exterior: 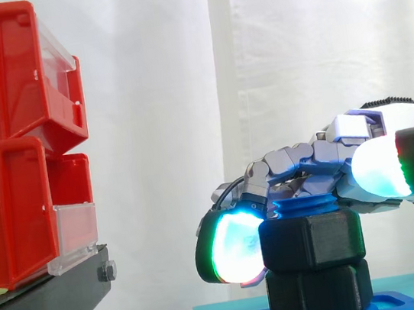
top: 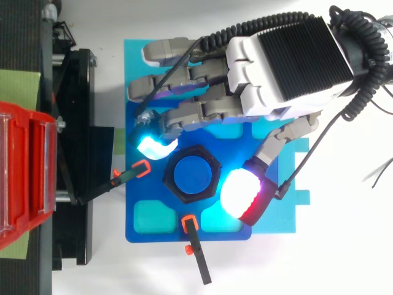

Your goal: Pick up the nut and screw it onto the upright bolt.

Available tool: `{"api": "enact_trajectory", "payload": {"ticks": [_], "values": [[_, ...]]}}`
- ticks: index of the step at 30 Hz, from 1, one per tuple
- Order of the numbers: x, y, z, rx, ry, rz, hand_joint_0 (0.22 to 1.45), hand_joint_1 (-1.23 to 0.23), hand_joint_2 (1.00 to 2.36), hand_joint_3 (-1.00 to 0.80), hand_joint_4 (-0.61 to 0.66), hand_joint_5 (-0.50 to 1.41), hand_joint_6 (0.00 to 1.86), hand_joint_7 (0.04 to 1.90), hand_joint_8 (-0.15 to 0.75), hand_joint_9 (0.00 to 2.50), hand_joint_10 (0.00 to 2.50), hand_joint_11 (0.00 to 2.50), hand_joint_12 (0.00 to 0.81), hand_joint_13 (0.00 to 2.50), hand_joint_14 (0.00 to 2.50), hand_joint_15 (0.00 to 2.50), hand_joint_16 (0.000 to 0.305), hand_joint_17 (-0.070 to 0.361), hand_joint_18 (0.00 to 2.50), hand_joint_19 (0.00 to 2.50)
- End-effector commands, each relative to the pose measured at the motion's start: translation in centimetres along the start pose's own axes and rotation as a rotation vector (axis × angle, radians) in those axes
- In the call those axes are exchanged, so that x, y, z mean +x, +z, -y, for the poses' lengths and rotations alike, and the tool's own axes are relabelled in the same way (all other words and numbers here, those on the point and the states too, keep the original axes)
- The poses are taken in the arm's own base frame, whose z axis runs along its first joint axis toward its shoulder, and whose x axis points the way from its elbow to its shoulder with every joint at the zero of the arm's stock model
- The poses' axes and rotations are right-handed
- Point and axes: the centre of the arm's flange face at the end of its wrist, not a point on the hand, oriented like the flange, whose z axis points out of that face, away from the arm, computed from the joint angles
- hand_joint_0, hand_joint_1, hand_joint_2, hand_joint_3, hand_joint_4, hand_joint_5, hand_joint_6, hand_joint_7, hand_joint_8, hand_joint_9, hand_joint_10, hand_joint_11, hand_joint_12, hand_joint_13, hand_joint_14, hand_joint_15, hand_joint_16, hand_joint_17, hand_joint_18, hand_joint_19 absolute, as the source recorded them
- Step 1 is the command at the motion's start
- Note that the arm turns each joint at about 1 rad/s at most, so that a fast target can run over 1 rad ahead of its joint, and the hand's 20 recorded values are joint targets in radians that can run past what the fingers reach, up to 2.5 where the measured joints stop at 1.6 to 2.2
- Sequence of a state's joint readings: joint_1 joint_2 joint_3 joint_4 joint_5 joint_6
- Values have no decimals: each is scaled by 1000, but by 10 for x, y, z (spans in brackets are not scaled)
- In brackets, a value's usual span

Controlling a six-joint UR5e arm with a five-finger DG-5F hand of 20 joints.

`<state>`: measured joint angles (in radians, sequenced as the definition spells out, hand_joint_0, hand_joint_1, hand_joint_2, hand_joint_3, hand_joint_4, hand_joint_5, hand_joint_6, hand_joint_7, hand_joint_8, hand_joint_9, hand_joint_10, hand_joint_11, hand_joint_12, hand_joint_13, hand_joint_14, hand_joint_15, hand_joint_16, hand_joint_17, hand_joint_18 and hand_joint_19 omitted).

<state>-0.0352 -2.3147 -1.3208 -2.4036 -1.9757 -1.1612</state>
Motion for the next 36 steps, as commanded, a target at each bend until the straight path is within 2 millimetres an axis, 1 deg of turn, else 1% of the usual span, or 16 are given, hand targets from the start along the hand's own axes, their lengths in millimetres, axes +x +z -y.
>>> {"api": "enact_trajectory", "payload": {"ticks": [1, 9, 15, 18, 21, 24, 28, 30, 36], "values": [[0, 1, -1, -1, 0, -1, 487, -231, 1000, -500, 201, -19, 505, 999, 206, 760, 0, 0, 257, 312, 0, 0, 29, 66, 0, 0], [-2, -5, 6, 8, 0, -4, 491, -246, 1000, -500, 192, -11, 505, 1047, 209, 784, 0, 0, 253, 340, 0, 0, 28, 63, 0, 0], [-3, -5, 7, 11, 0, -3, 493, -253, 1000, -500, 190, -6, 505, 1067, 216, 811, 0, 0, 251, 365, 0, 0, 27, 61, 0, 0], [-3, -6, 8, 12, 0, -4, 495, -259, 1000, -500, 171, 4, 505, 1132, 216, 837, 0, 0, 246, 389, 0, 0, 26, 59, 5, 0], [-4, -8, 10, 16, -1, -3, 498, -274, 1000, -500, 163, 9, 505, 1156, 220, 874, 0, 0, 243, 412, 0, 0, 26, 58, 29, 0], [-5, -9, 12, 17, -2, -1, 500, -287, 1000, -500, 151, 25, 505, 1214, 221, 907, 0, 0, 239, 439, 0, 0, 25, 55, 62, 0], [-8, -10, 14, 19, -5, 4, 505, -300, 1000, -500, 88, 49, 504, 1285, 222, 993, 0, 0, 230, 494, 0, 0, 23, 51, 119, 0], [-7, -10, 15, 20, -4, 3, 508, -308, 1000, -500, 100, 56, 503, 1300, 216, 1019, 0, 0, 222, 519, 0, 0, 21, 48, 154, 0], [-8, -11, 16, 21, -6, 4, 515, -333, 1000, -500, 74, 75, 502, 1352, 212, 1179, 0, 0, 201, 628, 0, 0, 18, 42, 287, 0]]}}
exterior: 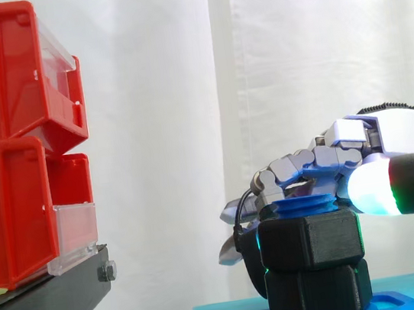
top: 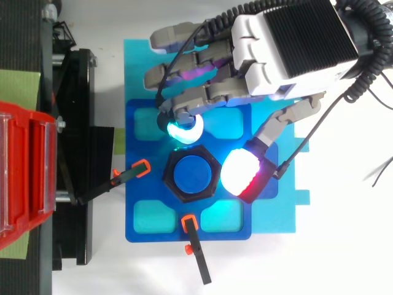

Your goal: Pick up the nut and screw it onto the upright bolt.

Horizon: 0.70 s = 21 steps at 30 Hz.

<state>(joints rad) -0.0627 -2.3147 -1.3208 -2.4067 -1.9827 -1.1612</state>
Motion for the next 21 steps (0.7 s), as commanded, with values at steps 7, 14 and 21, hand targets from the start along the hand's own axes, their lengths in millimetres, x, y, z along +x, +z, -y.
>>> {"api": "enact_trajectory", "payload": {"ticks": [7, 14, 21], "values": [[-2, 0, 1, -1, -2, 4, 502, -327, 1000, -500, 126, 21, 505, 1173, 207, 1194, 0, 0, 207, 650, 0, 0, 20, 44, 296, 0], [-13, 10, 0, -11, -9, 24, 483, -312, 1000, -500, 200, -83, 503, 813, 225, 944, 0, 0, 253, 487, 0, 0, 27, 61, 123, 0], [-21, 17, -5, -39, -18, 30, 473, -298, 1000, -500, 191, -97, 503, 761, 213, 836, 0, 0, 276, 391, 0, 0, 31, 71, 42, 0]]}}
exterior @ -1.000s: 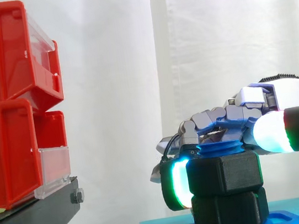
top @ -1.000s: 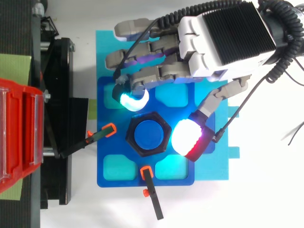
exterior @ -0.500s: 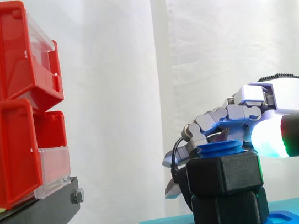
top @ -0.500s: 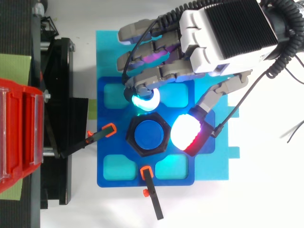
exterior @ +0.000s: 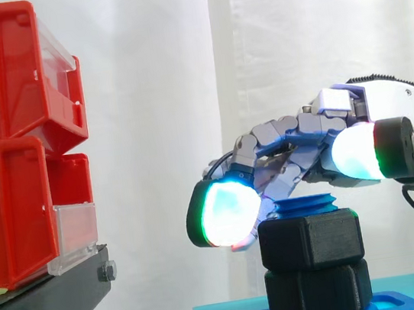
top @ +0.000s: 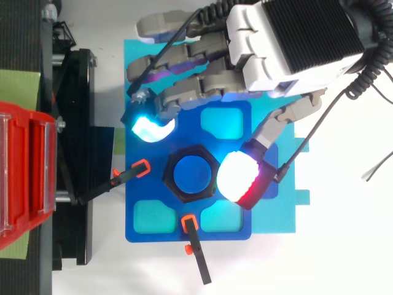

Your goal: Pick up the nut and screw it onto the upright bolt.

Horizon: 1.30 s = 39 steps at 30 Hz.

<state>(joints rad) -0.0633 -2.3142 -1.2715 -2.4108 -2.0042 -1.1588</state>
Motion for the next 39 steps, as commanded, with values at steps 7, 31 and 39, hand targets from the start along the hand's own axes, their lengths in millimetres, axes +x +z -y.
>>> {"api": "enact_trajectory", "payload": {"ticks": [7, 31, 39], "values": [[4, 2, -5, 1, 10, -20, 435, -138, 1000, -500, 173, -84, 502, 728, 205, 660, 0, 0, 305, 221, 0, 0, 41, 93, 0, 0], [8, 3, -9, 2, 20, -38, 451, -131, 1000, -500, 207, 18, 504, 950, 182, 698, 0, 0, 288, 232, 0, 0, 39, 87, 0, 0], [10, 5, -13, -3, 23, -40, 460, -152, 1000, -500, 173, 25, 505, 1063, 194, 749, 0, 0, 285, 261, 0, 0, 37, 84, 0, 0]]}}
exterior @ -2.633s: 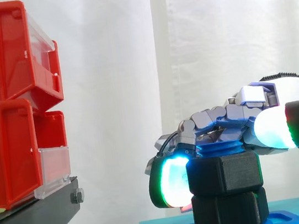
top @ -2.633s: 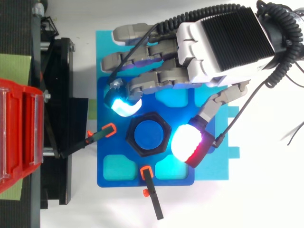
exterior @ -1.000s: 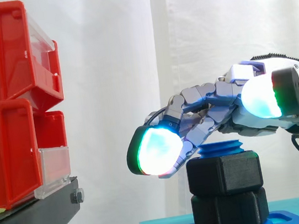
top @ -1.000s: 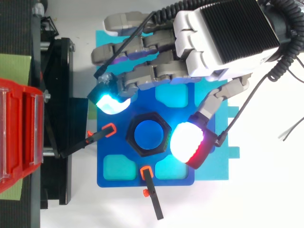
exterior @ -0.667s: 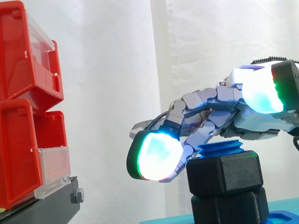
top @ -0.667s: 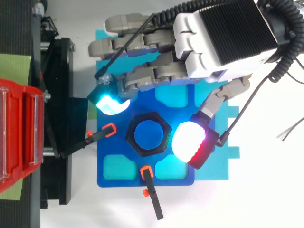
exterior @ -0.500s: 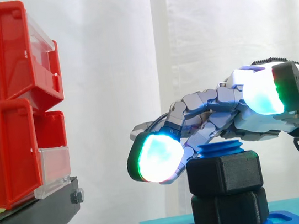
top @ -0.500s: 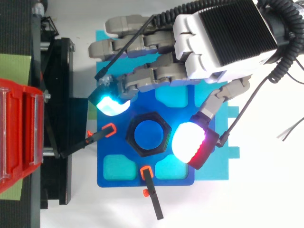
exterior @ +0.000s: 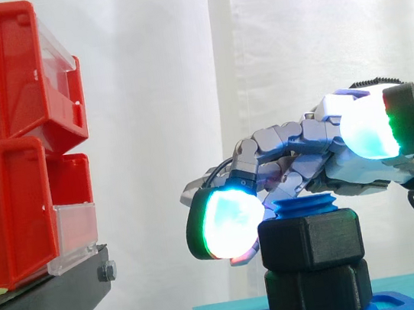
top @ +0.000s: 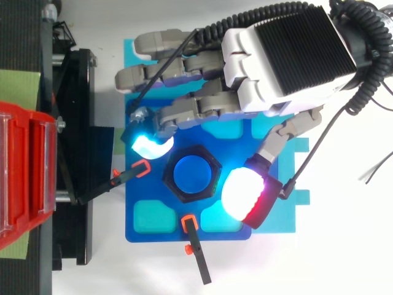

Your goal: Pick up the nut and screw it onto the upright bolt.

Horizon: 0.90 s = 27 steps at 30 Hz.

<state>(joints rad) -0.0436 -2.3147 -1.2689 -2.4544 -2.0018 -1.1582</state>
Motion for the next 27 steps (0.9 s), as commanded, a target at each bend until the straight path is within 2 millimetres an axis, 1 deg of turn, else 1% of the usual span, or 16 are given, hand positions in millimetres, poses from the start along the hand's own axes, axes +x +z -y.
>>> {"api": "enact_trajectory", "payload": {"ticks": [1, 8, 14, 27], "values": [[2, 1, -2, -2, 2, -3, 461, -161, 1000, -500, 161, 26, 505, 1077, 196, 753, 0, 0, 284, 269, 0, 0, 37, 83, 0, 0], [3, 1, -3, -2, 5, -9, 472, -193, 1000, -500, 142, 30, 505, 1178, 206, 796, 0, 0, 275, 328, 0, 0, 34, 76, 0, 0], [4, -1, -3, 4, 10, -23, 477, -210, 1000, -500, 116, 35, 504, 1213, 211, 842, 0, 0, 271, 368, 0, 0, 32, 72, 1, 0], [0, -8, 7, 22, 11, -23, 483, -256, 1000, -500, 121, 43, 504, 1273, 231, 945, 0, 0, 261, 455, 0, 0, 29, 65, 91, 0]]}}
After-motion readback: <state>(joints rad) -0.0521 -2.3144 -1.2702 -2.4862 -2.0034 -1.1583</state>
